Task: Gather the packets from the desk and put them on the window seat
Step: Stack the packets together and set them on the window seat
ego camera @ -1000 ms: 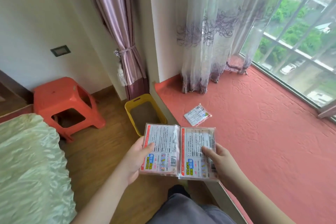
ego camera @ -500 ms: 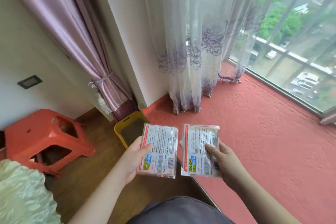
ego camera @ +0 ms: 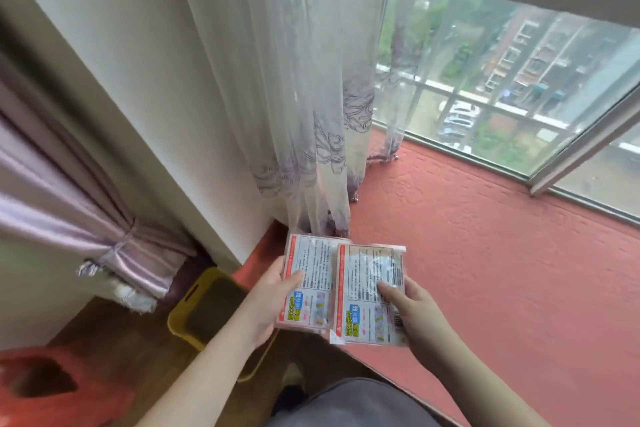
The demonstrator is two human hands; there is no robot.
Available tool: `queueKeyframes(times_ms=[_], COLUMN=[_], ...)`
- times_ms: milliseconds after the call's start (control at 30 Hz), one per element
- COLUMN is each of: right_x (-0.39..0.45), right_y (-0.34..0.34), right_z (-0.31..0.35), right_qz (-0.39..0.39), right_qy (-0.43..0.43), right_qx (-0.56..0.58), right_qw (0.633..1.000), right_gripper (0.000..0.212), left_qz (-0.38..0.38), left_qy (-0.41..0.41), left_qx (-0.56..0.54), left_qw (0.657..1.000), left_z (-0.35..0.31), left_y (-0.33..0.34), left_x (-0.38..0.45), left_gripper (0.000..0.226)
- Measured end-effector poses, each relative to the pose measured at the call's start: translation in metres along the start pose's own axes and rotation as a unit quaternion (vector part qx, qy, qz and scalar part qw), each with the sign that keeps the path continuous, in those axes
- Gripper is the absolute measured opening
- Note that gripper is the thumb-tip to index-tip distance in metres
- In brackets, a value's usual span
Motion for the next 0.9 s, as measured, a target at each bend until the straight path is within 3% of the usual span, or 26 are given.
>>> queueKeyframes(times_ms=[333,767,900], right_x=[0.008,0.032,0.042], right_y=[0.011,-0.024,-0.030], right_z=[-0.017,-0.060,-0.078], right_qz=[-0.155,-0.163,-0.174], right_qy=[0.009,0.040,0.060], right_qx=[0.087,0.134,0.110], right_qw=[0.984,0.977,0.977], right_gripper=[0.015,0.022,0.023], left_qz=[0.122,0.185,0.190], left_qy=[-0.031,-0.084,-0.115], left_qx=[0.038,0.120,0.141], left_qw=[0.991,0.972,0.965], left_z=[-0.017,0.033,0.053], left_y=[0.025,0.097,0.104], left_x=[0.041,0.083,0.097], left_gripper=[0.029,0.023,0.047])
Point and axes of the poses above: each hand's wrist, its own x-axis towards the middle knuckle, its own y-axis out of the palm, z = x × y, the point moved 9 cm from there along x, towards the middle knuckle, and after that the axes turned 10 degrees about -x, right-handed, at the moved point
